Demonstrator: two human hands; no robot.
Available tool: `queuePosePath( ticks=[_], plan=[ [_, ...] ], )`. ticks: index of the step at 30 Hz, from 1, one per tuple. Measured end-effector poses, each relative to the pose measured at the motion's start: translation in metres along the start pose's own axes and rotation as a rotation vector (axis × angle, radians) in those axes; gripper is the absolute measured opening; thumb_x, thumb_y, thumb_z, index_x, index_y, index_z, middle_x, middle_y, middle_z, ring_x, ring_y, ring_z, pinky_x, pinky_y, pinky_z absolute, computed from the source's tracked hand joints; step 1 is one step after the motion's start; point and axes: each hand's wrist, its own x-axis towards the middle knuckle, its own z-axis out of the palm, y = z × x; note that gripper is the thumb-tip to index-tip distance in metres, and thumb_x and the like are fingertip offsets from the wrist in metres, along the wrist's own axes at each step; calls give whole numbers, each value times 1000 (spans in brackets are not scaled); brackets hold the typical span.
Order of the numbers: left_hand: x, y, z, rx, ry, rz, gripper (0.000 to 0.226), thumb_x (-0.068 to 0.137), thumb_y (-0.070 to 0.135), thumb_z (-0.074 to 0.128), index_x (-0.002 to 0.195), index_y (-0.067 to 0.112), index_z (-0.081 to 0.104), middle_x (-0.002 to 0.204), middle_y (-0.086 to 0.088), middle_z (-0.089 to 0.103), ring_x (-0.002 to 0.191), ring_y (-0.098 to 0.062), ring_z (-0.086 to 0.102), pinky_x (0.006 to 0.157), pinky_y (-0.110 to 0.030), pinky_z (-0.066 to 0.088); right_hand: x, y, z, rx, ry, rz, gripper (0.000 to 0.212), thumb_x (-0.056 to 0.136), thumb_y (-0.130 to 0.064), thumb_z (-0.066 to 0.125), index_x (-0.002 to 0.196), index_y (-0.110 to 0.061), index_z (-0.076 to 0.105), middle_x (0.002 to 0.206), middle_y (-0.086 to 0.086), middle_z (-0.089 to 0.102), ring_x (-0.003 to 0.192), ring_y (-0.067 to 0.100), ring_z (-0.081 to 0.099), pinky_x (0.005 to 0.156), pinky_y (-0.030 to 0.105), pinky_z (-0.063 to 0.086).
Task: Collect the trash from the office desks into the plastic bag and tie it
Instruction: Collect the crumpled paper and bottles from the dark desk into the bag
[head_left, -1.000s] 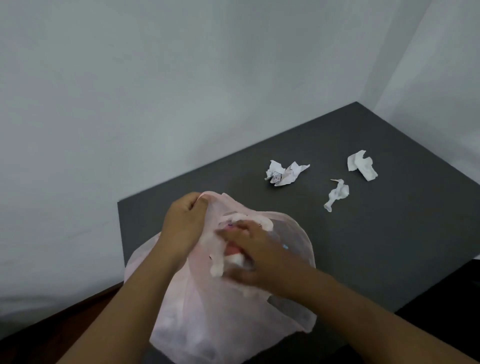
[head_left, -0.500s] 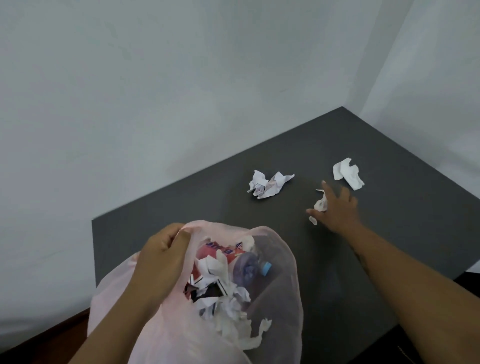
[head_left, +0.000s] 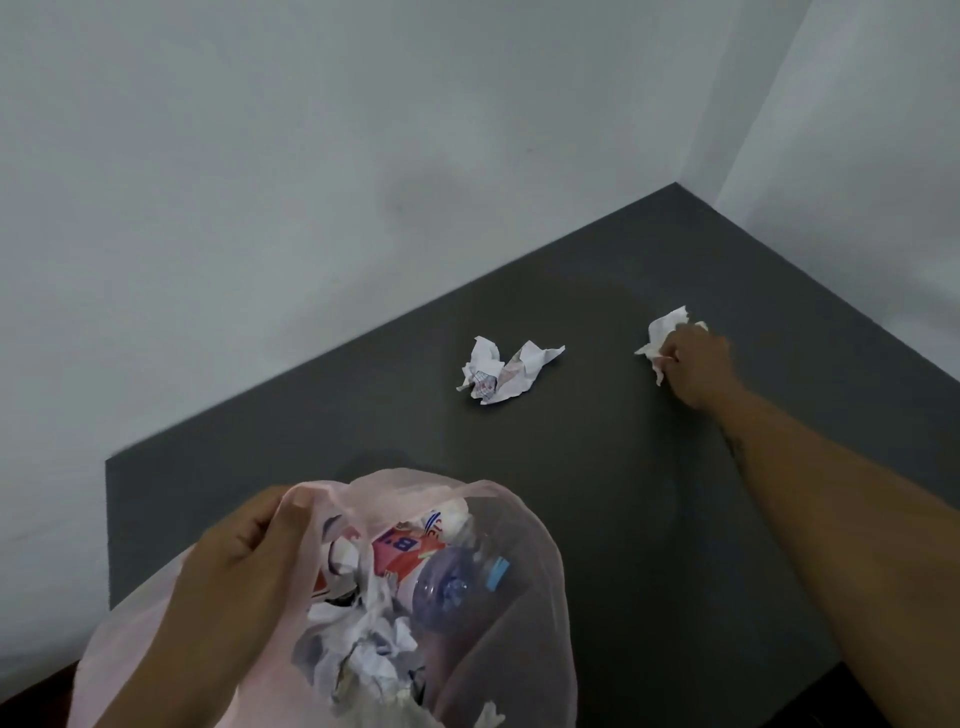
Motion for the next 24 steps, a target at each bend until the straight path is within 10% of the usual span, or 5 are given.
queuePosePath(
  ticks=[4, 10, 19, 24],
  plan=[
    [-1, 3, -1, 6, 17, -12, 31, 101, 38, 43, 88, 34, 71, 79, 27, 68, 85, -14, 64, 69, -29, 48, -41, -30, 0, 203, 77, -129, 39, 88, 3, 57, 59, -24, 51, 79, -6, 51, 73, 13, 54, 64, 12, 38],
    [2, 9, -3, 6, 65, -62, 38, 103, 43, 39, 87, 24, 68, 82, 0, 68, 79, -22, 65, 65, -31, 54, -127, -132, -13, 494, -13, -494, 5, 85, -10, 70, 87, -10, 66, 77, -12, 56, 68, 2, 52, 64, 17, 37],
    [16, 6, -18, -39, 149, -65, 44, 99, 39, 43, 90, 2, 65, 80, -14, 62, 71, -29, 54, 63, -37, 45, -250, -242, 8, 372, -516, -1053, 24, 92, -24, 63, 113, -15, 70, 122, 2, 67, 117, 17, 53, 100, 20, 25],
    [19, 2, -22, -19, 172, -26, 41, 98, 35, 43, 94, -1, 62, 91, -24, 59, 67, -19, 47, 60, -33, 40, -214, -235, -6, 743, -346, -683, 10, 90, -18, 66, 86, -12, 73, 82, -6, 70, 77, 4, 59, 73, 9, 40]
  ],
)
